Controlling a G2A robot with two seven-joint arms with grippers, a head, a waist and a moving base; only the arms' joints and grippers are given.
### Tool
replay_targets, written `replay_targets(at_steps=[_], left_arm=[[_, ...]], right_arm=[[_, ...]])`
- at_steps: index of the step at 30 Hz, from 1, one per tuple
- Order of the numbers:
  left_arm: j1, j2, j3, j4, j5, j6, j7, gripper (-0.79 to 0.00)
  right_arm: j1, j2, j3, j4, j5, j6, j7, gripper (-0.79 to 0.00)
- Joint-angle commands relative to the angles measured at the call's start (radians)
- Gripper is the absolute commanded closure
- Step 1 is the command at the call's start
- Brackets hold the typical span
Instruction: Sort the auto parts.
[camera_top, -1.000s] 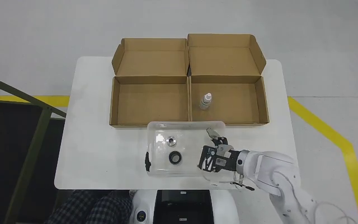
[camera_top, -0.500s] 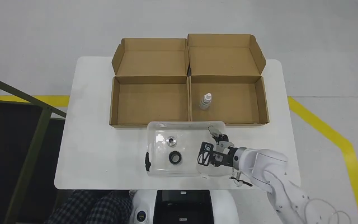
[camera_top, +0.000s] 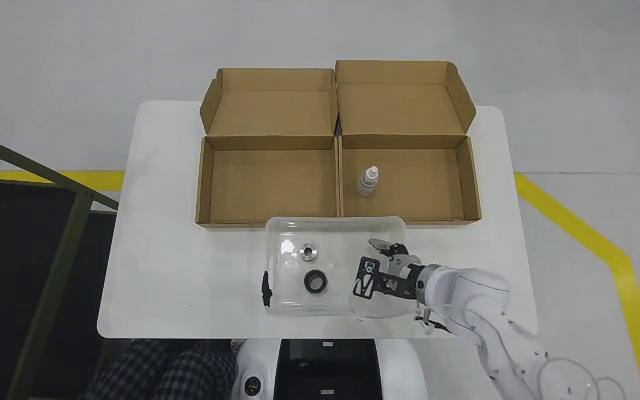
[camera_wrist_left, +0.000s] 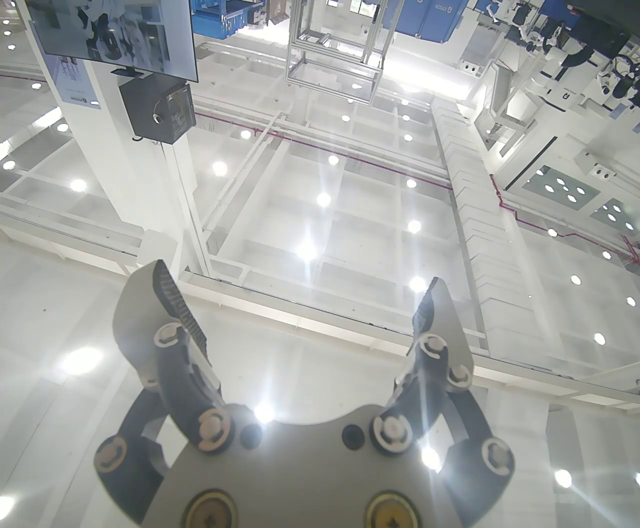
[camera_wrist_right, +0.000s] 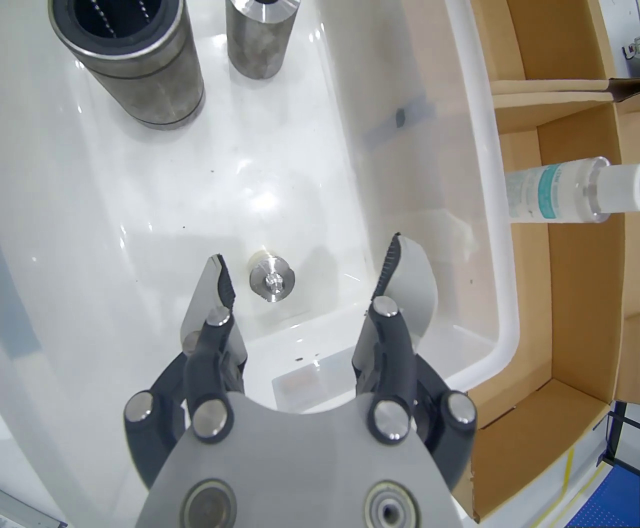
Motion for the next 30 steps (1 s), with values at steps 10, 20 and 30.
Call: replay_targets(at_steps=[10, 20, 30], left_arm=[[0.000, 0.000, 0.000, 0.000, 0.000, 0.000, 0.000, -0.785], [0.000, 0.000, 0.000, 0.000, 0.000, 0.000, 0.000, -0.785], [0.000, 0.000, 0.000, 0.000, 0.000, 0.000, 0.000, -0.785]], right_arm=[[0.015, 0.000, -0.041, 0.005, -0.031, -0.006, 0.021, -0.320], [0.025, 0.000, -0.073, 0.016, -0.047, -0.011, 0.043, -0.166], [0.037, -0.001, -0.088, 0.017, -0.038, -0.011, 0.046, 0.000]])
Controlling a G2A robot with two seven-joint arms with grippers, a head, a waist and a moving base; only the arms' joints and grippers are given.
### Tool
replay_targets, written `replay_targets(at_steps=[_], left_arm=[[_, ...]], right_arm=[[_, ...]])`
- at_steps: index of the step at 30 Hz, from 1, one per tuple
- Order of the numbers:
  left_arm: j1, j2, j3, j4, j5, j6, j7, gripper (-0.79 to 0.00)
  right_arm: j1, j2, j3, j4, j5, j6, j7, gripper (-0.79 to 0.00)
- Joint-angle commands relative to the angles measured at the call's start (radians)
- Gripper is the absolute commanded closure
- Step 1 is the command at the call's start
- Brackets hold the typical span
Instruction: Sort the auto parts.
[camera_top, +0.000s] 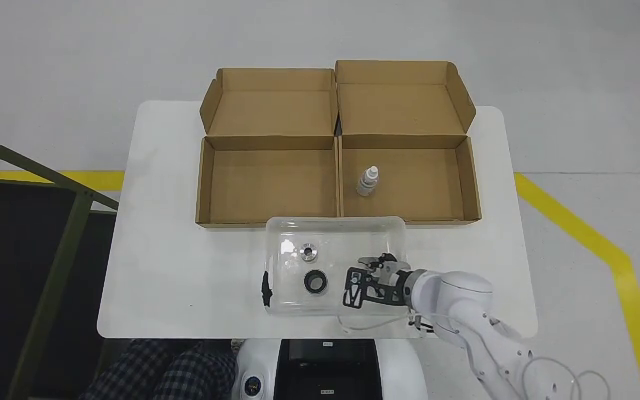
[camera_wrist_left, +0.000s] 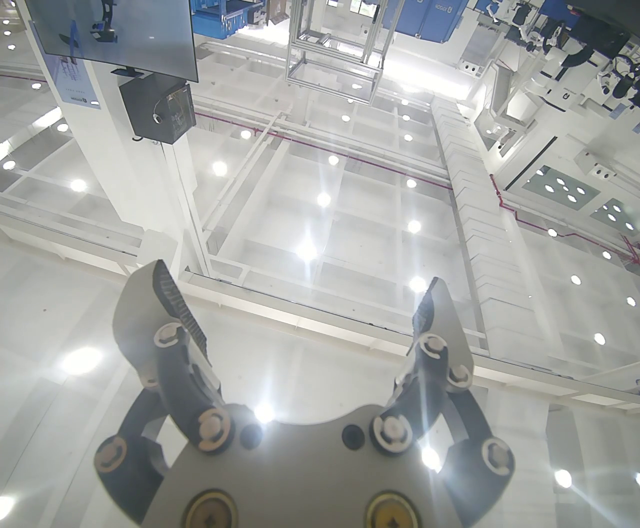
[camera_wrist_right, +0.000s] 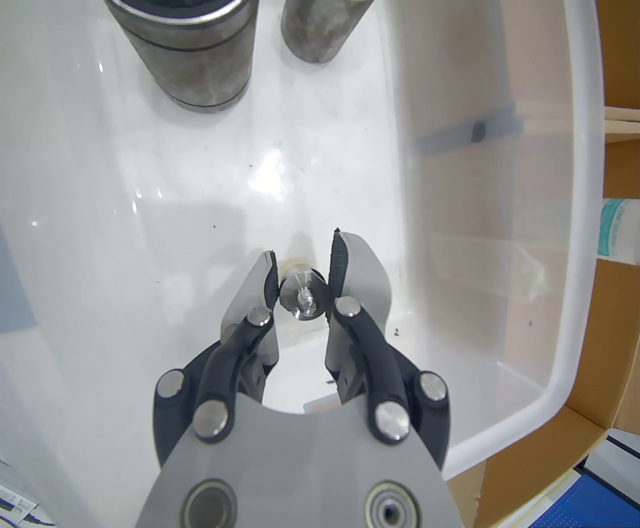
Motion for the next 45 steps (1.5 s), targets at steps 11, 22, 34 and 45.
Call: replay_targets(at_steps=[11, 22, 34, 45], left_arm=[[0.000, 0.000, 0.000, 0.000, 0.000, 0.000, 0.000, -0.785], [0.000, 0.000, 0.000, 0.000, 0.000, 0.000, 0.000, -0.785], [0.000, 0.000, 0.000, 0.000, 0.000, 0.000, 0.000, -0.785], [0.000, 0.000, 0.000, 0.000, 0.000, 0.000, 0.000, -0.785]], right_arm=[[-0.015, 0.006, 0.034, -0.064, 0.071, 0.000, -0.090, 0.000], [-0.015, 0.011, 0.161, -0.096, 0.269, 0.079, -0.328, 0.000], [-0.031, 0.014, 0.281, -0.167, 0.486, 0.135, -0.484, 0.000], [-0.017, 0.007, 0.304, -0.191, 0.625, 0.214, -0.580, 0.000]])
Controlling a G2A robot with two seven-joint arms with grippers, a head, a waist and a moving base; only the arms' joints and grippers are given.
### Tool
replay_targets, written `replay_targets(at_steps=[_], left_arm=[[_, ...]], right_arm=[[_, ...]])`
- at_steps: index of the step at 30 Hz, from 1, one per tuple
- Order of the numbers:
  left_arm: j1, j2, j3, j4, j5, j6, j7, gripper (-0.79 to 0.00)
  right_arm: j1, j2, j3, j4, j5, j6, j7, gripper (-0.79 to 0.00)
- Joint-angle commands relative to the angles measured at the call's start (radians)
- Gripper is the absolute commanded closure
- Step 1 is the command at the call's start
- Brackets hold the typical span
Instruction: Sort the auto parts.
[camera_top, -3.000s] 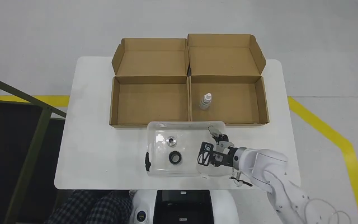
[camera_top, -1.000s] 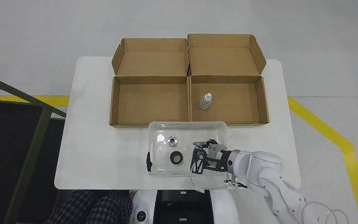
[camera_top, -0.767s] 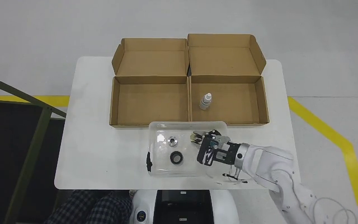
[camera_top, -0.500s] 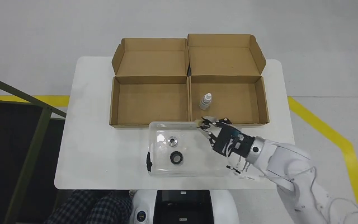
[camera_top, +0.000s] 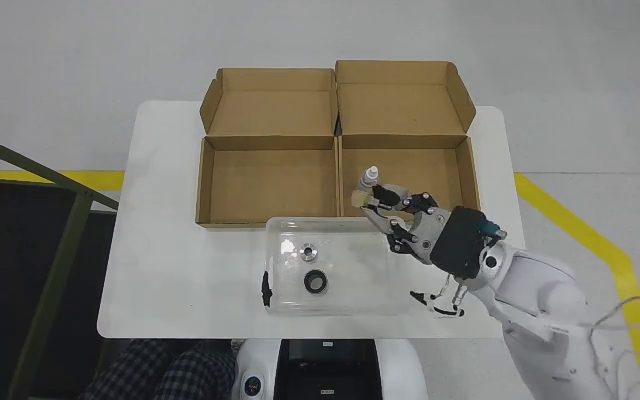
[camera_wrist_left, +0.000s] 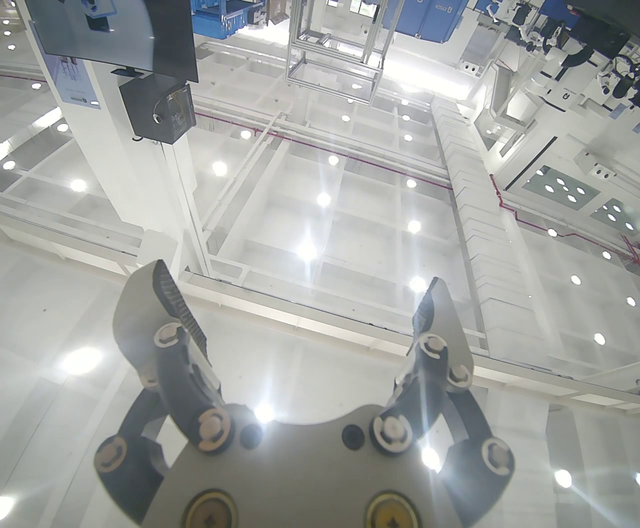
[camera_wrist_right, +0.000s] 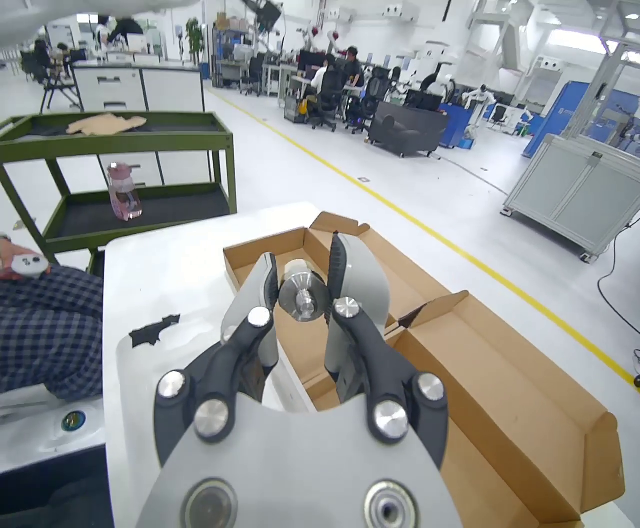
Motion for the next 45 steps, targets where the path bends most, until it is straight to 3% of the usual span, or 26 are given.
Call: replay_targets(at_steps=[1, 8, 23, 45], left_arm=[[0.000, 0.000, 0.000, 0.000, 0.000, 0.000, 0.000, -0.785], [0.000, 0.000, 0.000, 0.000, 0.000, 0.000, 0.000, -0.785], [0.000, 0.000, 0.000, 0.000, 0.000, 0.000, 0.000, -0.785], [0.000, 0.000, 0.000, 0.000, 0.000, 0.000, 0.000, -0.785]], right_arm=[[-0.004, -0.002, 0.004, -0.001, 0.018, 0.030, -0.031, 0.000], [-0.011, -0.007, 0.018, -0.005, 0.058, 0.070, -0.094, 0.000], [-0.013, -0.009, 0.036, -0.006, 0.097, 0.054, -0.129, 0.000], [-0.007, -0.006, -0.003, 0.150, -0.006, 0.002, -0.022, 0.000]])
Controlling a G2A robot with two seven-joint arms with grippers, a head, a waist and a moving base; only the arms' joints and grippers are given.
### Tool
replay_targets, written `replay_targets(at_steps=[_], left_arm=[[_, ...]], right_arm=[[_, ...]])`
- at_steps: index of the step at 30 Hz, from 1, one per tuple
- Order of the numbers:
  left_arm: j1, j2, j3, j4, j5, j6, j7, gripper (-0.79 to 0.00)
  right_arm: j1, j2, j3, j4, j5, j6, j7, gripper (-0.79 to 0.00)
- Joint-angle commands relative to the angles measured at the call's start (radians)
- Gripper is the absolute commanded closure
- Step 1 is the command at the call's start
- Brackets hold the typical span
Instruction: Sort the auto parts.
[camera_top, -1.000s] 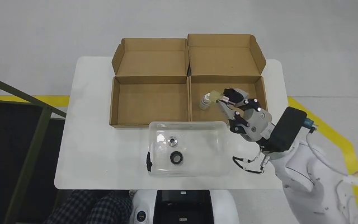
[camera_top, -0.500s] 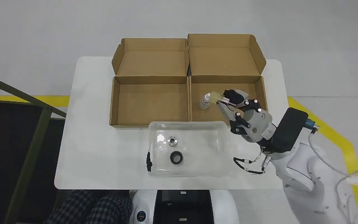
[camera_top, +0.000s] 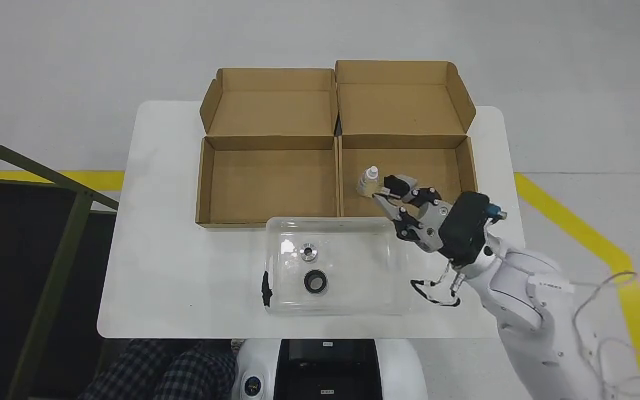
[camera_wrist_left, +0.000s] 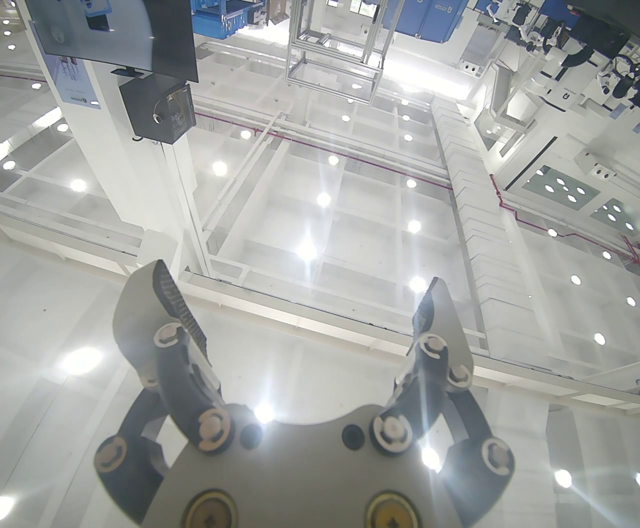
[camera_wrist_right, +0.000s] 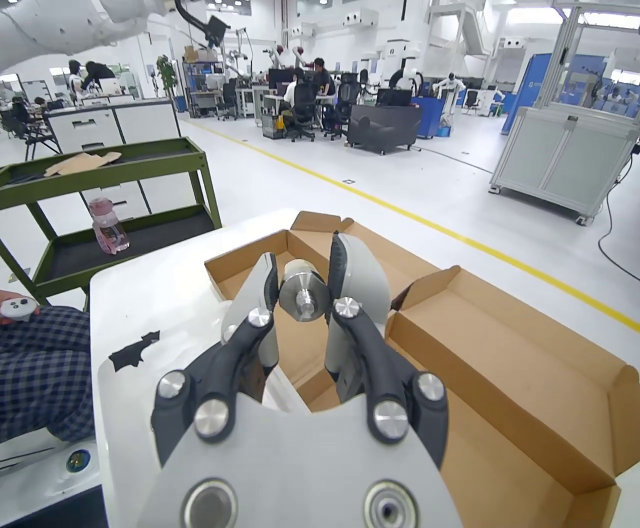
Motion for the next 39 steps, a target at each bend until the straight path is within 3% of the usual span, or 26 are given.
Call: replay_targets(at_steps=[1, 16, 39], left_arm=[[0.000, 0.000, 0.000, 0.000, 0.000, 0.000, 0.000, -0.785], [0.000, 0.000, 0.000, 0.000, 0.000, 0.000, 0.000, -0.785], [0.000, 0.000, 0.000, 0.000, 0.000, 0.000, 0.000, -0.785]], right_arm=[[-0.002, 0.001, 0.003, 0.018, -0.011, -0.004, 0.014, 0.000], [0.029, 0.007, 0.016, 0.183, -0.077, 0.033, 0.116, 0.000], [0.285, -0.010, -0.120, 0.452, -0.159, 0.084, 0.316, 0.000]])
